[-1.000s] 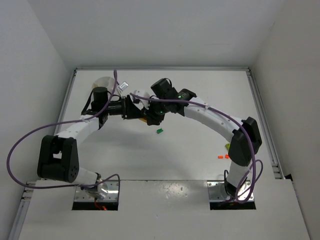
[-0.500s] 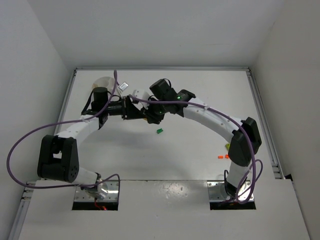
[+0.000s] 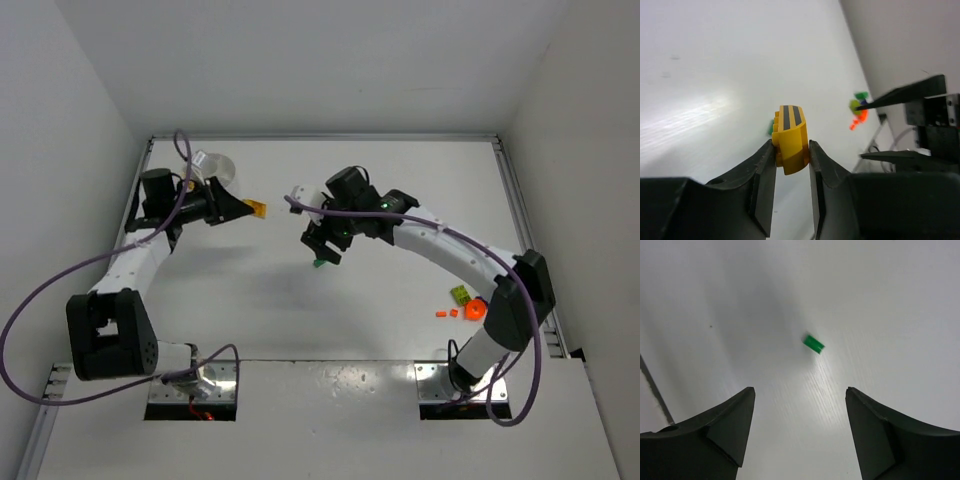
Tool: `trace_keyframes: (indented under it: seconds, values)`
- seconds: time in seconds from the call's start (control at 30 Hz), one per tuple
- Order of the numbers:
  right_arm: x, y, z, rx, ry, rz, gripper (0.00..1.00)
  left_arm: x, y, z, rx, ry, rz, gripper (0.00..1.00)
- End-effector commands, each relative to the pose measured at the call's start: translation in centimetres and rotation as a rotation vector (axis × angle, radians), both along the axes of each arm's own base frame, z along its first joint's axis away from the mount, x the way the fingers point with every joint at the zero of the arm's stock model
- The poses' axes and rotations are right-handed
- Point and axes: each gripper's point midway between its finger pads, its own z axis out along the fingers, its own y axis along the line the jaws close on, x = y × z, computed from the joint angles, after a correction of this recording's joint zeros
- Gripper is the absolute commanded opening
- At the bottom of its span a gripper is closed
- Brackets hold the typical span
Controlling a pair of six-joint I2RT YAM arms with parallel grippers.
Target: Sort the legos into containers by color
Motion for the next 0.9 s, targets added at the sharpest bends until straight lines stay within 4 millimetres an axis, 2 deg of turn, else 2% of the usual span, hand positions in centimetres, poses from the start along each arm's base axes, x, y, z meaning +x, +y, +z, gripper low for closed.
trace_keyframes:
  seconds: [0.0,0.03,0.07,0.13,0.17,0.23,0.33,0.43,0.57,0.67,0.73,0.87]
  values:
    - [1.4,-3.8,1.0,0.011,-0.062,-0.127,0.74,3.3,4.3,0.8,0.128,-0.033,0.131,0.13]
    - [1.7,-4.8,0.7,-0.006,-0.07,-0.156,0.75,4.5,6.1,0.5,0.18,-0.023,0.205,0.13]
    - [2.6,-5.8,0.7,-0.001,-0.088,-0.191,0.75,5.8,8.3,1.5,0.215,-0.051,0.263,0.13]
    - [2.9,-7.2,0.1,-0.013,-0.092,-0.236,0.75,7.7,11.6,0.5,0.278,0.0,0.39,0.13]
    - [3.1,-8.0,0.0,-0.011,-0.096,-0.258,0.75,8.7,13.5,1.7,0.307,-0.024,0.446,0.13]
    - [3.4,-8.7,0.0,-0.004,-0.095,-0.283,0.77,10.0,15.4,1.3,0.348,-0.001,0.516,0.13]
    - [4.0,-9.2,0.1,0.01,-0.093,-0.31,0.77,11.5,18.1,1.9,0.375,0.011,0.612,0.13]
    - [4.3,-9.3,0.2,0.025,-0.09,-0.321,0.77,12.6,19.2,1.9,0.382,0.026,0.664,0.13]
    - [4.6,-9.5,0.4,0.051,-0.077,-0.33,0.78,13.5,20.2,0.3,0.4,0.075,0.699,0.14]
    - [4.7,-9.8,0.4,0.054,-0.072,-0.346,0.78,14.2,20.5,-0.1,0.415,0.072,0.69,0.17]
    - [4.9,-9.9,-0.2,0.054,-0.061,-0.349,0.78,14.6,20.8,-1.3,0.428,0.092,0.688,0.18]
    - [4.9,-10.1,-0.2,0.062,-0.052,-0.359,0.78,15.5,21.3,-2.0,0.442,0.099,0.691,0.18]
